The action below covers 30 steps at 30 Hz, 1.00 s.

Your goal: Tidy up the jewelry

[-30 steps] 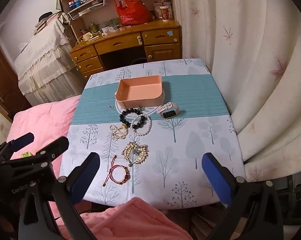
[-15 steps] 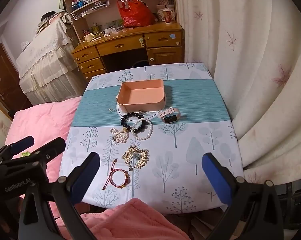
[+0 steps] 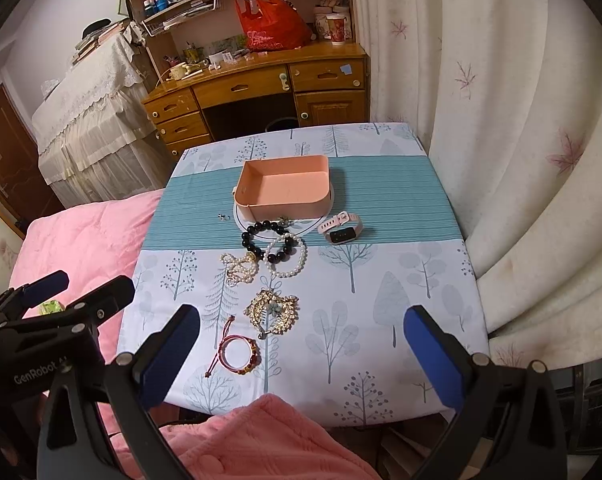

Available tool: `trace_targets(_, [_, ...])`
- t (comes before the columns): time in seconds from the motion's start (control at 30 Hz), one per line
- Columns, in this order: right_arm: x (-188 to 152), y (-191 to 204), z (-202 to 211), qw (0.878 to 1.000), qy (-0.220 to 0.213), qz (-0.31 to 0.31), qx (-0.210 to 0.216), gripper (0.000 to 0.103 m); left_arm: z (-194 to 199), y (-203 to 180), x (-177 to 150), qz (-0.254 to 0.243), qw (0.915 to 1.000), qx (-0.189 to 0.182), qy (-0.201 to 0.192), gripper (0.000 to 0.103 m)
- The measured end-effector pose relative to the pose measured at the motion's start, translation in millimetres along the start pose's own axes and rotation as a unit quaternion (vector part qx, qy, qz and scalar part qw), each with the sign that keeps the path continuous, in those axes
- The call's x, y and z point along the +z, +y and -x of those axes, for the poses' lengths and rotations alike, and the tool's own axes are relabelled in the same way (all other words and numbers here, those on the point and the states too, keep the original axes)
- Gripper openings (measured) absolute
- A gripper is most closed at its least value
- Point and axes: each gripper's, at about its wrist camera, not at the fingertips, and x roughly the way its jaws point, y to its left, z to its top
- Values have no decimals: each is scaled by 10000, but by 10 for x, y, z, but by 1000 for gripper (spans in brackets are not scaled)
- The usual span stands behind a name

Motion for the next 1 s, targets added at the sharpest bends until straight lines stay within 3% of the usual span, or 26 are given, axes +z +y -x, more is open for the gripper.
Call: trace_targets(1.0, [-27, 36, -3, 10000, -11, 41, -31, 102, 84, -20, 56, -136, 9995, 278, -110, 102])
